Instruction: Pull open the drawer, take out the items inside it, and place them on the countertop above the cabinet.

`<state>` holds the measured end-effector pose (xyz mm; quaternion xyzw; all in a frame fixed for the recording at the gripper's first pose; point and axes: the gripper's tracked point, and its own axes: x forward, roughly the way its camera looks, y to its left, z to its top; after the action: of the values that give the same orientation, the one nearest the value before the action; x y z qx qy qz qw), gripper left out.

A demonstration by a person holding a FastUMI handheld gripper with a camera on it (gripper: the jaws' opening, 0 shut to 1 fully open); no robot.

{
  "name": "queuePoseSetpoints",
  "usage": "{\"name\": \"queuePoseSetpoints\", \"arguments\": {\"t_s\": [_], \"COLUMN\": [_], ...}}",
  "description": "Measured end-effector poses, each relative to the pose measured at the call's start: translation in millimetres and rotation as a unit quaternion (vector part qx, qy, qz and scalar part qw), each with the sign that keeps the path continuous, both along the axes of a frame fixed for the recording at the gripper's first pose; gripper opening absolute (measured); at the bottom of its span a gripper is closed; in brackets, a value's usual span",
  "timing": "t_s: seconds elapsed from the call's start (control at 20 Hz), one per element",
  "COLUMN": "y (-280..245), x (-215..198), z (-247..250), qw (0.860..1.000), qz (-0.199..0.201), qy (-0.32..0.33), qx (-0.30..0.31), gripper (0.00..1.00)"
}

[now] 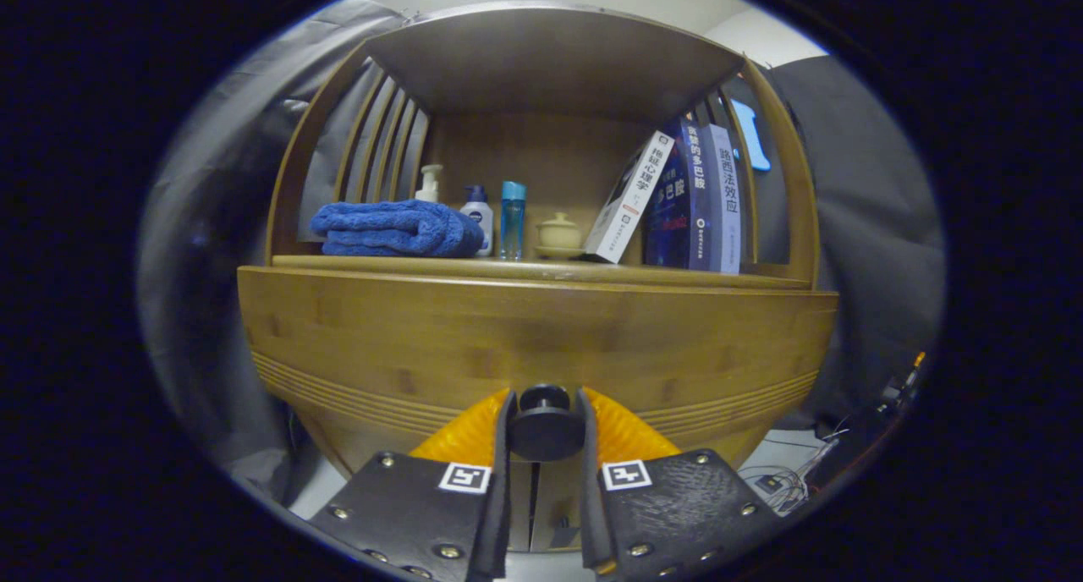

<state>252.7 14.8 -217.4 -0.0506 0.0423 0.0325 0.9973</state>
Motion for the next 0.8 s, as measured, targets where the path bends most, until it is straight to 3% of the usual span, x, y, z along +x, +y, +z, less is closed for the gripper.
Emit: {"name": "queuePoseSetpoints", "arguments": {"t_s": [0.5,0.8], "y": [-8.7,-11.6], "x": [-102.2,-152.6], "z": [-8.8,-9.0], "qw": [1.000,1.000], "qz": [-0.015,-0.001], "qy": [0.013,0.016], "qx": [0.000,0.002], "gripper": [0.34,0.34]}}
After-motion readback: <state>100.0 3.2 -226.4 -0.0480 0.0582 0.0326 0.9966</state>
